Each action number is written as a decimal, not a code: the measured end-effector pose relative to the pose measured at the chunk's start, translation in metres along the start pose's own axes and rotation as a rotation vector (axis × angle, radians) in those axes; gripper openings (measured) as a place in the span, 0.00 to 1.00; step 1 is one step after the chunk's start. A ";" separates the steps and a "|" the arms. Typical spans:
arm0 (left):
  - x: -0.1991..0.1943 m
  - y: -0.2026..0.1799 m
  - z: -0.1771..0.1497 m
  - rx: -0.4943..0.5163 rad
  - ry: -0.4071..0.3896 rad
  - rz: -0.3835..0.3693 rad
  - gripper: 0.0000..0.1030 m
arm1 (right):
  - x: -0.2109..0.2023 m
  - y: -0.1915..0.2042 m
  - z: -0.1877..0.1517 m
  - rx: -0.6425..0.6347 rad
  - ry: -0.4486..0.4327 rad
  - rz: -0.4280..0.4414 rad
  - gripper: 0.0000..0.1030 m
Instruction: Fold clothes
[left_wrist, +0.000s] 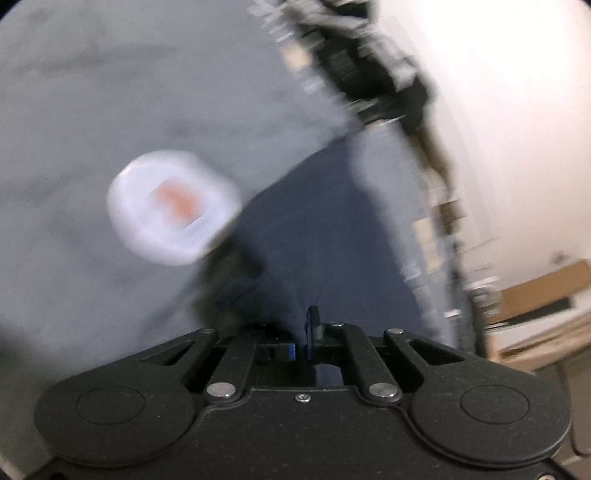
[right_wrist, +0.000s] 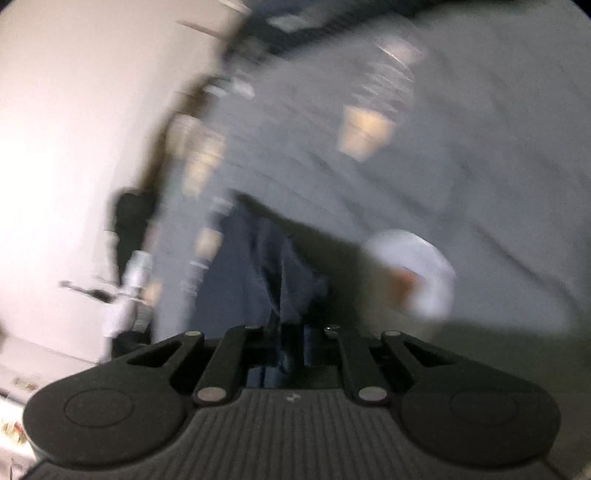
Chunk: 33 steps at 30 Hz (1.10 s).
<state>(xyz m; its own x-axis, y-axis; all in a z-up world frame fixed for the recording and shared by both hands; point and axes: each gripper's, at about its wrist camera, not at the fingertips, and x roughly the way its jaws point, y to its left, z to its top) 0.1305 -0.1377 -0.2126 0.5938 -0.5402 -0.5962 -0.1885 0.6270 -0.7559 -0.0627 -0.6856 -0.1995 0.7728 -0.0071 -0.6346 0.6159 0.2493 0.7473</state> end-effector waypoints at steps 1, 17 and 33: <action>-0.001 0.000 0.000 -0.005 -0.004 0.009 0.14 | -0.001 -0.001 0.000 0.000 0.004 -0.012 0.10; -0.016 -0.021 0.009 0.056 -0.113 -0.070 0.07 | -0.016 0.028 -0.009 -0.144 -0.115 -0.019 0.11; -0.021 -0.011 0.006 0.005 -0.098 0.106 0.36 | -0.065 0.030 0.007 -0.228 -0.155 -0.194 0.29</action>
<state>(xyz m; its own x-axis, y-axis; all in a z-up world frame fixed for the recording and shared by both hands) 0.1251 -0.1295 -0.1901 0.6449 -0.4136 -0.6428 -0.2503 0.6804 -0.6888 -0.0937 -0.6849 -0.1343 0.6696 -0.2182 -0.7100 0.7171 0.4387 0.5415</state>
